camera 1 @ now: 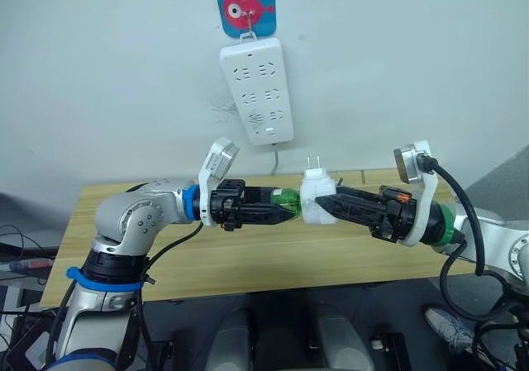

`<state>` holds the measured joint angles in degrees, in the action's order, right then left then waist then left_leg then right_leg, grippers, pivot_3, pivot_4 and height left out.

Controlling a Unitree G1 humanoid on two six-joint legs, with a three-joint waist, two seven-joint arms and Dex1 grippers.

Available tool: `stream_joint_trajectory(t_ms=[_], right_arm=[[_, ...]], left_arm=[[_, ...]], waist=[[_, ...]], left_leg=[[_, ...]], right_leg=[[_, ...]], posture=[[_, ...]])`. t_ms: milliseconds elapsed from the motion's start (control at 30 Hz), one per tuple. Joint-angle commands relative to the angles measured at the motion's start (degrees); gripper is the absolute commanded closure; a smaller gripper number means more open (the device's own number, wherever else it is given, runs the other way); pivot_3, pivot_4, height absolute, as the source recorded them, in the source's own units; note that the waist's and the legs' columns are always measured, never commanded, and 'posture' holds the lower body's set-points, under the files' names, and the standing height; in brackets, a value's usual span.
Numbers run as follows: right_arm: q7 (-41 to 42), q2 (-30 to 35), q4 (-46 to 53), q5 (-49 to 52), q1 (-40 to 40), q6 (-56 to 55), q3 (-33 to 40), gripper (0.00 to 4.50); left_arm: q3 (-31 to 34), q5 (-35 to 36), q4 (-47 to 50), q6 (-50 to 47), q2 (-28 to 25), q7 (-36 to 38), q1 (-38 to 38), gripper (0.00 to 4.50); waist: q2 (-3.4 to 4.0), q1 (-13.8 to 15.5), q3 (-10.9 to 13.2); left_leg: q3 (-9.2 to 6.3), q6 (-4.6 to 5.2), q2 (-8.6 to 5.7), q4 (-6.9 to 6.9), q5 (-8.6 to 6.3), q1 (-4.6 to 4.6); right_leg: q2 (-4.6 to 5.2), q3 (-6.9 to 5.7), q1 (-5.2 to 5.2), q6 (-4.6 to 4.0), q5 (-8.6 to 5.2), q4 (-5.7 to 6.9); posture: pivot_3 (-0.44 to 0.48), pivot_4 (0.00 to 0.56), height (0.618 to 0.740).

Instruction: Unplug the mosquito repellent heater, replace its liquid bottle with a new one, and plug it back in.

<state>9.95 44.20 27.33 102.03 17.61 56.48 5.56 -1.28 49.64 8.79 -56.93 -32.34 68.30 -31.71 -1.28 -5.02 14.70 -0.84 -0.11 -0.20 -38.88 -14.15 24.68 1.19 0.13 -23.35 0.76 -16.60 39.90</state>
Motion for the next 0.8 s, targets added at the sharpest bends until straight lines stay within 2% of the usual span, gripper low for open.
stream_joint_trajectory(t_ms=[33,200,300,467,800], right_arm=[[2.41,-0.42,4.19,1.79,0.50,-0.18,-1.52,1.58],[-0.16,-0.25,4.72,1.91,2.47,-0.71,-3.10,1.58],[-1.31,0.87,4.42,5.66,3.14,-0.29,-4.31,1.58],[-2.53,2.90,4.53,6.60,3.31,-0.23,-5.37,0.01],[-5.50,6.09,3.19,6.69,3.12,-0.56,-6.27,0.00]], left_arm=[[-0.36,1.30,2.15,0.22,0.23,0.18,-0.89,2.13],[-0.90,1.36,3.25,0.49,0.10,0.68,-0.45,2.13],[-1.48,0.90,3.53,1.22,0.56,0.80,-0.23,2.13],[-1.87,0.20,3.47,2.10,1.00,0.80,0.14,2.13],[-1.32,1.21,2.57,1.87,1.91,-0.78,0.27,2.13]], waist=[[0.00,0.00,0.00],[0.00,-0.01,0.00],[0.00,-0.01,0.00],[-0.01,0.02,0.00],[-0.01,0.01,0.00]], left_leg=[[0.00,0.00,0.00,0.00,0.00,0.00],[0.00,0.00,0.00,0.00,0.00,0.00],[-0.01,0.00,0.00,0.00,0.00,0.00],[-0.01,0.00,0.00,-0.01,0.00,0.00],[-0.01,0.00,0.00,-0.03,0.00,0.00]], right_leg=[[0.00,0.00,0.00,0.00,0.00,0.00],[0.00,0.00,0.00,0.00,0.00,0.01],[0.00,-0.01,0.00,0.00,0.00,0.00],[0.00,-0.01,0.01,0.00,0.00,-0.01],[0.00,-0.01,0.01,0.00,0.00,0.01]], posture=[[-0.199,0.217,0.740],[-0.199,0.215,0.740],[-0.199,0.215,0.740],[-0.201,0.216,0.740],[-0.205,0.217,0.740]])
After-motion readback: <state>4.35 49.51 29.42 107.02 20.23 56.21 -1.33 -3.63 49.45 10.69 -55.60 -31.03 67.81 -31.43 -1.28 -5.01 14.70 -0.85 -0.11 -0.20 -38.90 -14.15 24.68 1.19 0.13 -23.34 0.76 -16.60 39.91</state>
